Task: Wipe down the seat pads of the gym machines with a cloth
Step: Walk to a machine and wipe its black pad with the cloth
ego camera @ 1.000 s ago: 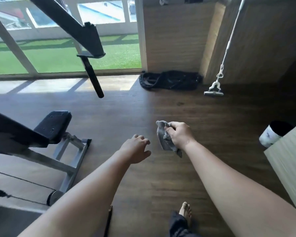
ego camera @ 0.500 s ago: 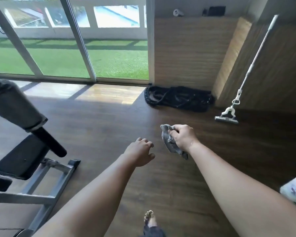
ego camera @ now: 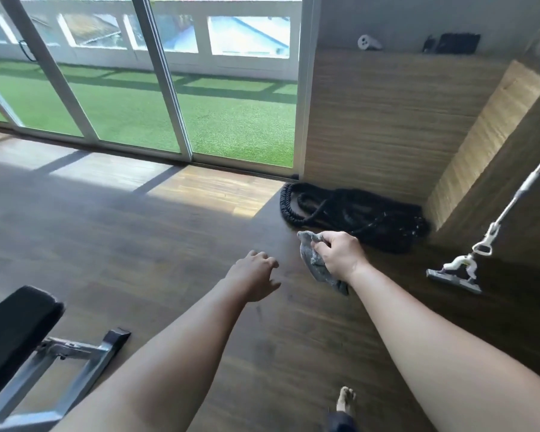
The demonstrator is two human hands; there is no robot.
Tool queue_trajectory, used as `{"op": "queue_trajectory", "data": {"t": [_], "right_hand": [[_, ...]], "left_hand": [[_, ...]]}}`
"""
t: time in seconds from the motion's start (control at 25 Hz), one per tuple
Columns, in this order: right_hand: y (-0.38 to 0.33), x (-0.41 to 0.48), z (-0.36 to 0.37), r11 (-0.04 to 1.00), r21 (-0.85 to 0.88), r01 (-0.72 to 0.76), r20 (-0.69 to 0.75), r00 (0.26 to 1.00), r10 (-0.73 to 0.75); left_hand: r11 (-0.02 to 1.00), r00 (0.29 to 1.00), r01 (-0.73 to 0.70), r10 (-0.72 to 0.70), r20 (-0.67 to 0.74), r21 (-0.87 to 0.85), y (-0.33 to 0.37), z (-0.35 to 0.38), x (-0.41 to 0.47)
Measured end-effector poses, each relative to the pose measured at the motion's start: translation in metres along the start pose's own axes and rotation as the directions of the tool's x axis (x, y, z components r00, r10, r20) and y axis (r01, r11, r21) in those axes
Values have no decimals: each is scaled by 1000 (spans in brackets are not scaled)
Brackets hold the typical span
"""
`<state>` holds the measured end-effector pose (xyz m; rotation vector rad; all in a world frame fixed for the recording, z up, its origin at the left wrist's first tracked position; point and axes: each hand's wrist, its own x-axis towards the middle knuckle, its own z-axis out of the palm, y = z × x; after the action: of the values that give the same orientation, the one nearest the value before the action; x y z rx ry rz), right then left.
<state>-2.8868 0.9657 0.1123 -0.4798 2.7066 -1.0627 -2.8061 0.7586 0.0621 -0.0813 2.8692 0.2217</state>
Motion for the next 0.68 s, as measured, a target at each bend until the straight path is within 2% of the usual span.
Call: {"op": "queue_trajectory", "data": {"t": [0.2,0.36,0.52,0.68], "right_hand": [[-7,137,-2,992,-33,123,136,984,-117],[-35,220,8,973,-91,212,249,951,-184],[-89,294,59,943,-99,318,392,884,-256],[-154,355,127,908,-40,418,469,810,-353]], "left_hand": [[981,983,181,-182,-5,-72,-30,-32,89],[939,949,310,-316,-14,-151,-62,-54,125],[869,886,455,-464,-4,-197,-132,-66,148],[808,827,553,-563,14,-204,-223,-70,162]]}}
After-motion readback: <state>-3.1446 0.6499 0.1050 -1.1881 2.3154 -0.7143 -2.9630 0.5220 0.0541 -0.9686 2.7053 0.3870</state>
